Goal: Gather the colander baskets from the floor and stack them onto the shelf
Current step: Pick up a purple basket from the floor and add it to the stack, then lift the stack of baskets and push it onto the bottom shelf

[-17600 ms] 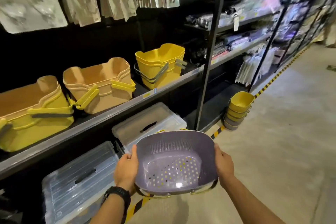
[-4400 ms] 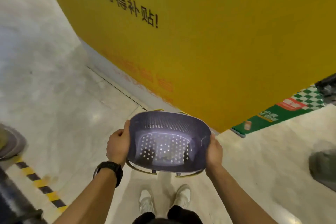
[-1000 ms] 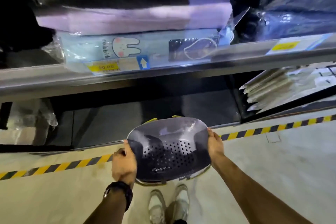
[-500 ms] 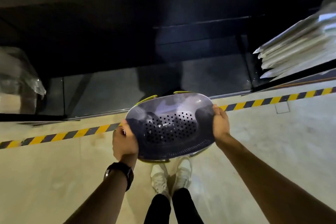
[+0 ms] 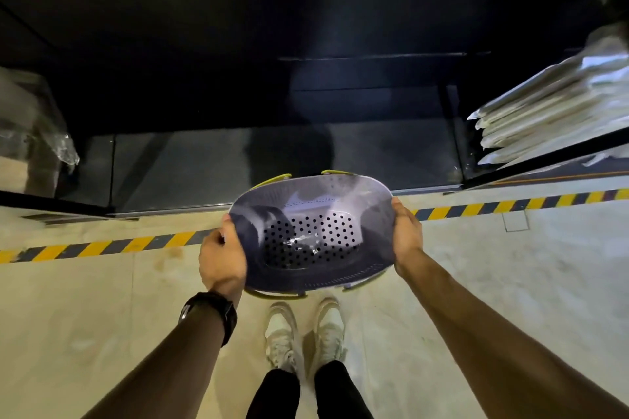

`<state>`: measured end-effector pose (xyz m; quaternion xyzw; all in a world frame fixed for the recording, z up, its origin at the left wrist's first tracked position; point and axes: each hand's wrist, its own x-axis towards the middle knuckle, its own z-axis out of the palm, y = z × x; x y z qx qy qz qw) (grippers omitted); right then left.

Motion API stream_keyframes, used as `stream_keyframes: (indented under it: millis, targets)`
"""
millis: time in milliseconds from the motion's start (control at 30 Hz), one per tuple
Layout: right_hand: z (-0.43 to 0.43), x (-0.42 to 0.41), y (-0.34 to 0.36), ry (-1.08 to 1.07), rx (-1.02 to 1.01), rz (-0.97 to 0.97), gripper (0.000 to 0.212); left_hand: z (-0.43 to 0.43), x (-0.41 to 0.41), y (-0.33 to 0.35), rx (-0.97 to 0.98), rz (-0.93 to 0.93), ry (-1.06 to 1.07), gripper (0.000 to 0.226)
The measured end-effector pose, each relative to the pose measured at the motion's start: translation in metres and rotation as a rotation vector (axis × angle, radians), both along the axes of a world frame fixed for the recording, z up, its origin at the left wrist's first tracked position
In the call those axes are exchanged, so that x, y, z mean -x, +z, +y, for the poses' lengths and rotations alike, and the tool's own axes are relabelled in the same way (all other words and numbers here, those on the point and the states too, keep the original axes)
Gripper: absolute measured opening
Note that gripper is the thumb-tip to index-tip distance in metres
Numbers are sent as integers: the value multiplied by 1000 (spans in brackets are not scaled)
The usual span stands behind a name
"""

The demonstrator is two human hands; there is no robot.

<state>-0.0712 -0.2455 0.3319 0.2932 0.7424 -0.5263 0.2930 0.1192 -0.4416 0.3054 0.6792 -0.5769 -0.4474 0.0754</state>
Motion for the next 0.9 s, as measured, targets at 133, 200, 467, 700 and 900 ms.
stream_keyframes:
  millis: [133,200,467,700,900]
  targets:
    - [3,0,-6,23,4,43,29,-1,1,-3,57,-31,-31,56]
    - [9,-2,-8,47,16,66,31,-2,-1,0,55,-52,-71,56]
    - [102,-29,1,143,-78,188,28,36,-85,20,-57,101,-79,58]
    - [219,-65,2,838,-412,174,85,119,-172,38,20,-235,-646,80]
    - [225,-90,-14,881,-407,288,102,129,-183,12,172,-453,-994,94]
